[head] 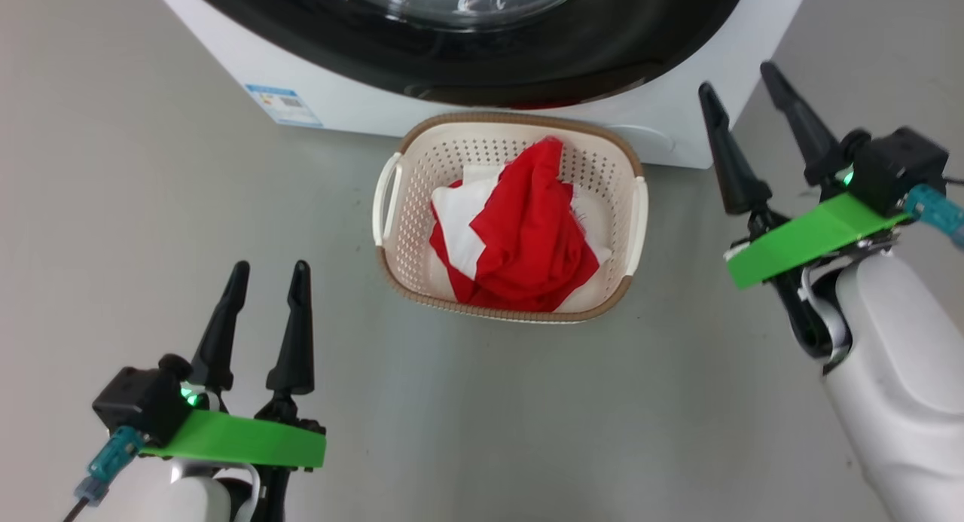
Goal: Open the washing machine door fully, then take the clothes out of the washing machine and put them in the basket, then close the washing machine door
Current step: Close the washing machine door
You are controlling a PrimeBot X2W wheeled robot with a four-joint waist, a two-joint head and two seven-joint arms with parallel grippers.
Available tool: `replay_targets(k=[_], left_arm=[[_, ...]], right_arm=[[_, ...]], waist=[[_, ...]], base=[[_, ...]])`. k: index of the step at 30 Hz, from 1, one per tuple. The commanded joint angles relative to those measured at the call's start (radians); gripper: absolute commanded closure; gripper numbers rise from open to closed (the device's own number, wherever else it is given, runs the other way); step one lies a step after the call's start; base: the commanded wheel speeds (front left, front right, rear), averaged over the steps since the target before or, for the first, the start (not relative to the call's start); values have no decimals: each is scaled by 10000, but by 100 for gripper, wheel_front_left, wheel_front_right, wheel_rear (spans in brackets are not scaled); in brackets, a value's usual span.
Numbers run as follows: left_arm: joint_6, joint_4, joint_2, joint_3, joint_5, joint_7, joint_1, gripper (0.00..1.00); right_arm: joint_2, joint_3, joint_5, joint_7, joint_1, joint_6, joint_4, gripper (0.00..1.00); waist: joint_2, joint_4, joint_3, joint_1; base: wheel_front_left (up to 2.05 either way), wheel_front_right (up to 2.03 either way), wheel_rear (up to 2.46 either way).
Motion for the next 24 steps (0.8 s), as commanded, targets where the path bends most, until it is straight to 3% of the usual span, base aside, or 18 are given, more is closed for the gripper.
replay_targets(k=[1, 13, 24], left_arm=[[-54, -200, 252, 424, 153, -49, 192, 0], [-54, -193, 274, 858, 554, -49, 875, 0], [-54, -307, 638, 1236, 511, -49, 1860, 0]], right_arm=[[191, 224, 86, -32, 364, -9, -338, 0], [328, -345, 105, -32, 2359, -9, -1110, 0], [451, -1007, 143, -32, 4346, -9, -1590, 0]], waist=[[-1, -313, -334, -1], [-1, -1046, -1221, -1], [-1, -1796, -2313, -1]], base=[[0, 0, 0], [0, 0, 0], [0, 0, 0]])
